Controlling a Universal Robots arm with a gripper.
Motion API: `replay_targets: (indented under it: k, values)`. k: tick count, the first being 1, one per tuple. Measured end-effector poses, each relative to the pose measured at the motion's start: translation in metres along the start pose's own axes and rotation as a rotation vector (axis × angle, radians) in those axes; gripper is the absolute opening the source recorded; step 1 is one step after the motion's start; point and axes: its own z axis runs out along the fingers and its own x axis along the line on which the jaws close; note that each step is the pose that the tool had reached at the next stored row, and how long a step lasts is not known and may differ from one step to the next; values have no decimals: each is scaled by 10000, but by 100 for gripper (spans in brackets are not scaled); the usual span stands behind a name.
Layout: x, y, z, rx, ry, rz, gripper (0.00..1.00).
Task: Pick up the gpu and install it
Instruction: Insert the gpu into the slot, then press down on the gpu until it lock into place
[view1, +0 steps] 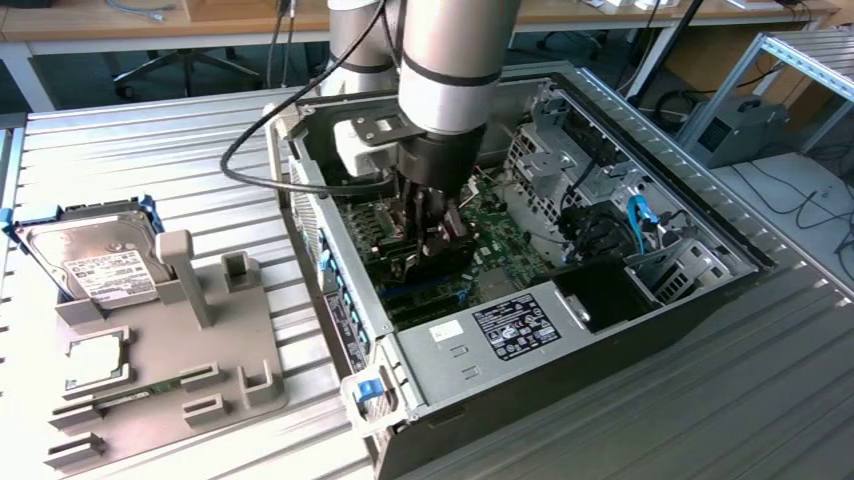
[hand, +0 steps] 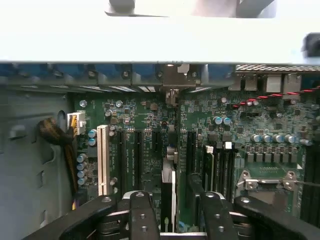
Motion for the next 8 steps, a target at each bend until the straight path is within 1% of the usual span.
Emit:
replay_targets:
  k: [1,2,3,4,5,6,8]
  values:
    - [-2,-20,-115,-10,59,-2,39]
    - [0,-144,-114,-179,60,-4,32]
    - [1,-238,-112,-319,56,-6,19]
    - [2,-357,-109,-469,52,-8,11]
    - [5,-554,-104,-692,31,-16,11]
    - [7,-663,-102,-808,21,-20,11]
    - [6,-662,-101,-808,20,-19,11]
